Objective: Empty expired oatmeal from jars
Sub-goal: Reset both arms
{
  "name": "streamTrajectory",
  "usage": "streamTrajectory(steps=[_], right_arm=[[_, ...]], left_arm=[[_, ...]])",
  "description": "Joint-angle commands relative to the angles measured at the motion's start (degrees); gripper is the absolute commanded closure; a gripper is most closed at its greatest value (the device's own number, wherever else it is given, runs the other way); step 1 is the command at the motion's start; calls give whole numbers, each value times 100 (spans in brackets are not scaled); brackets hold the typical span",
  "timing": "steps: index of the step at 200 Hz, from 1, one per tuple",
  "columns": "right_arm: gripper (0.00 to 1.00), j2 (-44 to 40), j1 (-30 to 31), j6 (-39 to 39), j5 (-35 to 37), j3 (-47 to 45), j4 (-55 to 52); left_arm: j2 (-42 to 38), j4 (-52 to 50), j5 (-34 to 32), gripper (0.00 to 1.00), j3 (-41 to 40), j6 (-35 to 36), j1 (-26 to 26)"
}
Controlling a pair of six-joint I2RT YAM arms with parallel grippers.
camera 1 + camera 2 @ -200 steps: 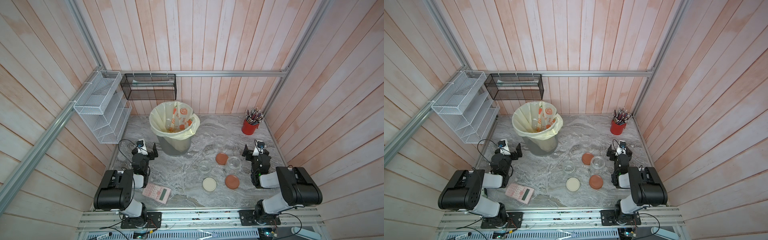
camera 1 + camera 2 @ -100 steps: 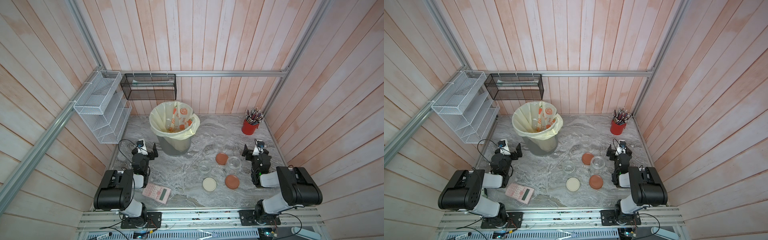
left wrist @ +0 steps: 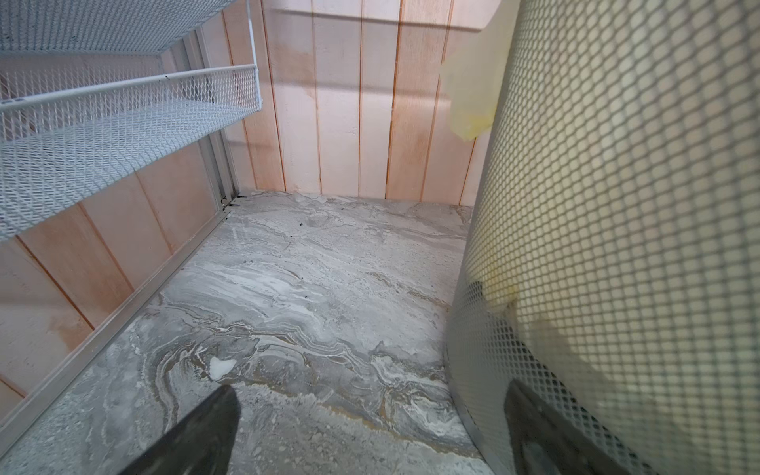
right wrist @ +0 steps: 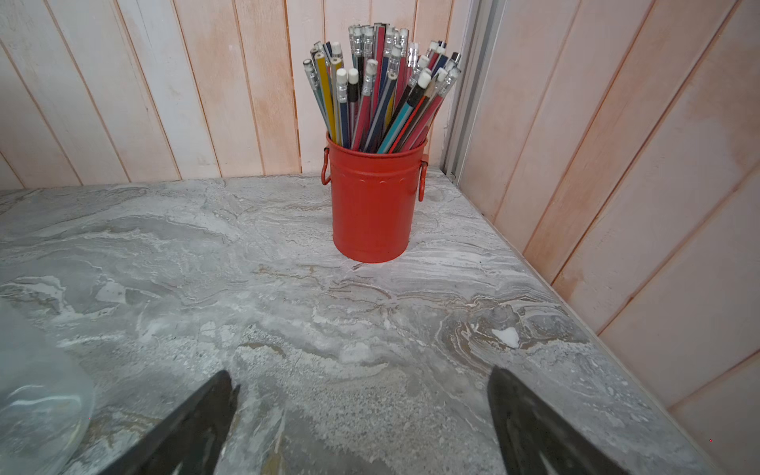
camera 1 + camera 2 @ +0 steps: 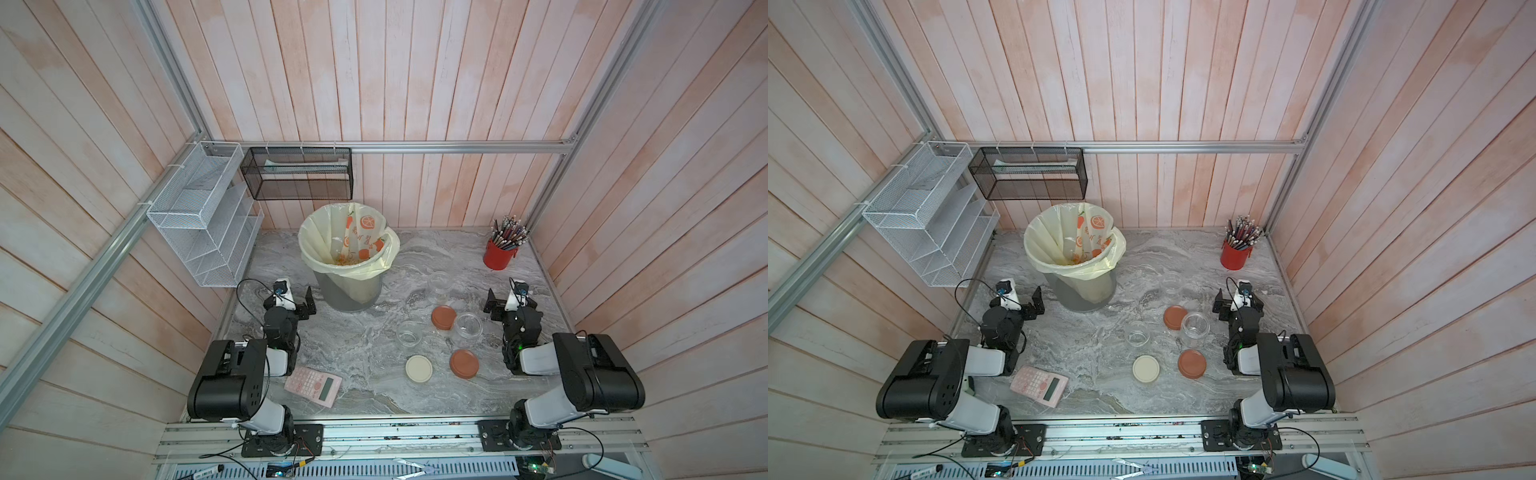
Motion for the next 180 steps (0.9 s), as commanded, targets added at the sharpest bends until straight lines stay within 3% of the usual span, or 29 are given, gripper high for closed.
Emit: streamTrajectory(steps=[1,139,180], right_arm=[[2,-67,-30,70,-54,81,-8],[2,-75,-30,61,-61,65,17],[2,-196,14,-206,-527,-356,610]], left_arm=[[52,-46,53,0,99,85,22],[48,-33,61,0,91,93,18],[14,352,759,0,-146,347,21]])
